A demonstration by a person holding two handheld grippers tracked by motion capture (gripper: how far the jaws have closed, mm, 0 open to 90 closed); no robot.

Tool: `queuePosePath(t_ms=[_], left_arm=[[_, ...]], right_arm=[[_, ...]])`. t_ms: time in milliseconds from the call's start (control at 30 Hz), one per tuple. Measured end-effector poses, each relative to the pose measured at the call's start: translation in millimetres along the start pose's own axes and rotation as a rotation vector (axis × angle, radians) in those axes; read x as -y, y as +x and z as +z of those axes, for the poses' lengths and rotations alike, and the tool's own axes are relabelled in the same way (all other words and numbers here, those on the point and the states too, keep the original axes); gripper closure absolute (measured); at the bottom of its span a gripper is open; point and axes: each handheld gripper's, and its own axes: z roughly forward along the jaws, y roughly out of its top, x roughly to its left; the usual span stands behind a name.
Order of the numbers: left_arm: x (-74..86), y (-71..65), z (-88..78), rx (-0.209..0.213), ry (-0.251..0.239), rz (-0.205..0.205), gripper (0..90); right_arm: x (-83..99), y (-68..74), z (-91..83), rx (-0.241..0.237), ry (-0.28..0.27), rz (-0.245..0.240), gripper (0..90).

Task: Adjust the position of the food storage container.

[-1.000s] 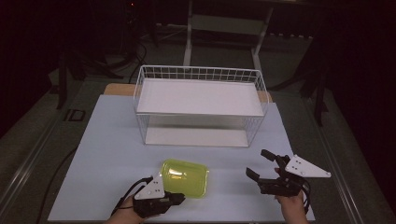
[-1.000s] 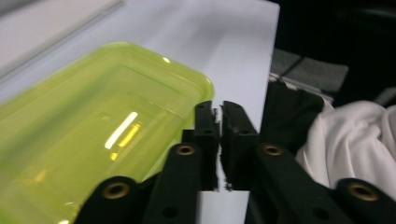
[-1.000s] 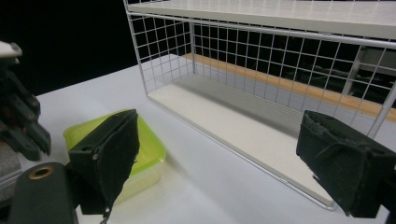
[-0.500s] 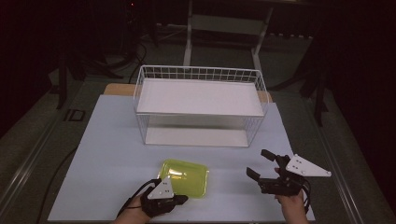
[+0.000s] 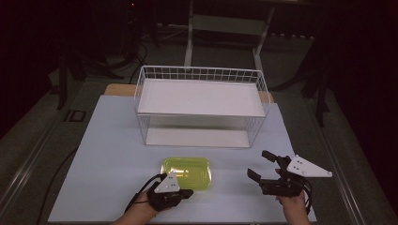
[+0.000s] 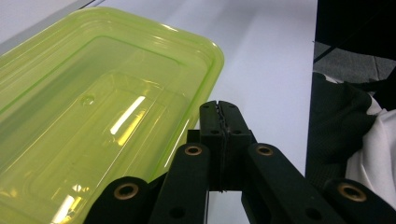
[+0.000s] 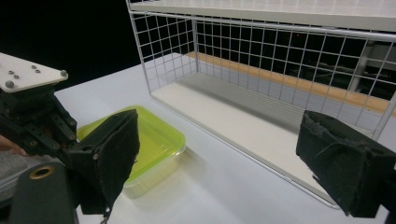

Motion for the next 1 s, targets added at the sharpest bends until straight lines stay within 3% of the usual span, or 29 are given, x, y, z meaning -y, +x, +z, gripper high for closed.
queuePosePath(t_ms=[133,233,367,433,533,700,867,1000], left_arm=[[-0.9,0.8,0.0,0.021,-0.012,-0.010,90.0],[-3.3,-1.8,-6.9,0.029,-0.030,0.014,90.0],[-2.8,3.1,-26.5,-0.031,-0.077,0.050,89.9],[-0.1,11.6,-38.4,-0.064,-0.097,0.031,90.0],[7.1,25.5,-56.0,-0.142,-0.122,0.033,90.0],[22.2,49.8,-75.7,-0.236,-0.109,0.009,90.0],[39.2,65.0,-77.8,-0.250,-0.083,-0.018,90.0],[45.0,67.9,-67.5,-0.224,-0.051,-0.040,90.0]], right_arm=[[0.0,0.2,0.2,-0.004,0.001,0.002,13.4],[0.2,0.6,0.9,-0.006,0.004,0.004,13.4],[0.2,0.9,1.3,-0.006,0.008,0.004,13.3],[0.1,1.2,1.4,-0.009,0.007,0.006,13.4],[-0.2,1.4,2.6,-0.022,0.016,-0.004,13.4],[0.2,1.4,4.9,-0.030,0.020,-0.003,13.4],[0.4,1.4,5.7,-0.031,0.023,-0.002,13.5],[0.7,2.0,6.2,-0.033,0.027,-0.002,13.5]])
